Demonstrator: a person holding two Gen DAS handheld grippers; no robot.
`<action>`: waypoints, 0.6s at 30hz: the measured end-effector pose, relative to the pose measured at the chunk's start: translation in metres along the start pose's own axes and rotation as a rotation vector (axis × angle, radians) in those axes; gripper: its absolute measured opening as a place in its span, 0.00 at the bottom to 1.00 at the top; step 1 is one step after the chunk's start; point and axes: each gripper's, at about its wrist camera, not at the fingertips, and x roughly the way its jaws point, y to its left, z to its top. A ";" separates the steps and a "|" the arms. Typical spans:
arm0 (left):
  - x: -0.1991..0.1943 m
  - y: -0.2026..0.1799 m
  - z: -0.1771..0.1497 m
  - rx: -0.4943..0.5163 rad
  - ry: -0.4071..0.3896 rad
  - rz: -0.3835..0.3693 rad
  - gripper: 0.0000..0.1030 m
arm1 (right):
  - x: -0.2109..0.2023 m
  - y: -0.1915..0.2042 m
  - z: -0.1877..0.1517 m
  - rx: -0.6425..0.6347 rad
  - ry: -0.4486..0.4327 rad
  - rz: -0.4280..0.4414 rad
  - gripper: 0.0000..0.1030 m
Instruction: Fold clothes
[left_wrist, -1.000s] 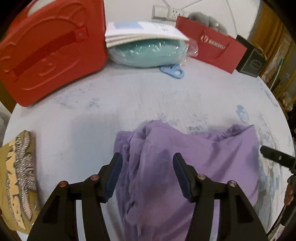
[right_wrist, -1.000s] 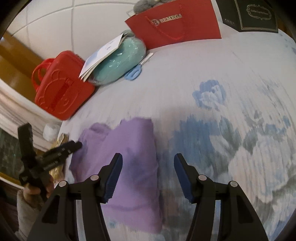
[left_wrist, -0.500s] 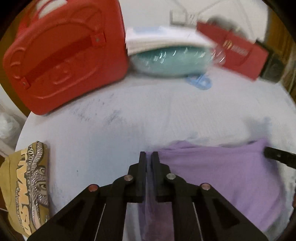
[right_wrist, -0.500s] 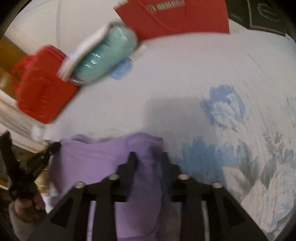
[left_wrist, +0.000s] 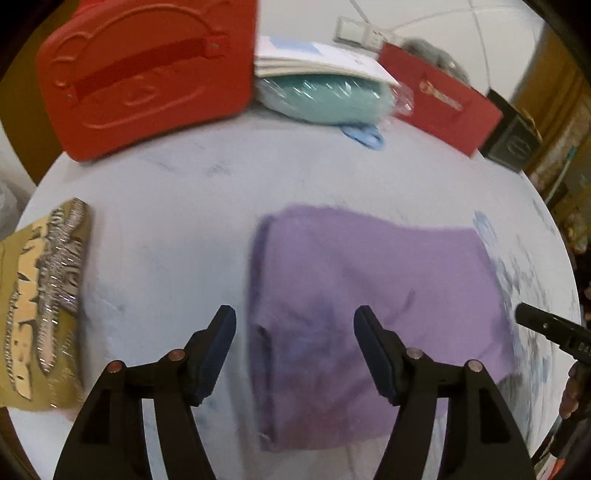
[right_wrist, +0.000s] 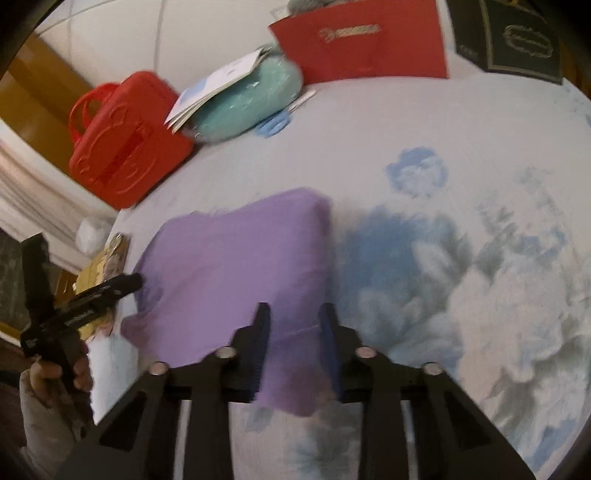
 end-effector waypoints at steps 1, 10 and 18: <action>0.005 -0.003 0.000 0.015 0.003 0.010 0.45 | 0.003 0.005 -0.003 -0.019 -0.001 0.008 0.16; 0.022 0.010 -0.006 0.004 0.030 0.129 0.09 | 0.028 -0.003 -0.035 0.000 0.137 -0.057 0.00; -0.025 0.017 -0.041 -0.084 0.008 0.023 0.60 | -0.013 -0.003 -0.046 0.005 0.022 -0.037 0.21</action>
